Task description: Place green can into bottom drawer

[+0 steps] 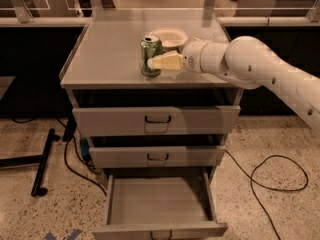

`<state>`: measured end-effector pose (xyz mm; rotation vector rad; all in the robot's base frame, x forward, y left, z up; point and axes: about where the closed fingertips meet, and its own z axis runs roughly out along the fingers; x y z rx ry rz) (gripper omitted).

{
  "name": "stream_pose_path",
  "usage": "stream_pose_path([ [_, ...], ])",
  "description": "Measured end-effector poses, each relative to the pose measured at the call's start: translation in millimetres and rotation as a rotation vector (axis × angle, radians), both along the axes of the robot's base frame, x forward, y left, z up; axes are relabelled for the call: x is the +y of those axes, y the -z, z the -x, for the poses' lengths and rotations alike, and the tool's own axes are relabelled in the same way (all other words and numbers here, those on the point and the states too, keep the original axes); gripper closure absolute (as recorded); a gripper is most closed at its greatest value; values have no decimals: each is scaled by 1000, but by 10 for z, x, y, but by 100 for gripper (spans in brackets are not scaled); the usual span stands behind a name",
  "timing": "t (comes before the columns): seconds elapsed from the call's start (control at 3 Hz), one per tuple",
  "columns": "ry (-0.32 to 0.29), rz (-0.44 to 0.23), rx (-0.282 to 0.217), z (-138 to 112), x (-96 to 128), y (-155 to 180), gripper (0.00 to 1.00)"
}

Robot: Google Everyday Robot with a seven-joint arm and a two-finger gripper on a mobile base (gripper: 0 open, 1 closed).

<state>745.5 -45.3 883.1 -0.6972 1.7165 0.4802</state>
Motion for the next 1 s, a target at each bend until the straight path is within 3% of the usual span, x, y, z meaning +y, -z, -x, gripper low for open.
stream_pose_path([
  [0.67,-87,-13,30,-46,496,67,0],
  [1.0,-151,-18,47,-77,787,66,19],
])
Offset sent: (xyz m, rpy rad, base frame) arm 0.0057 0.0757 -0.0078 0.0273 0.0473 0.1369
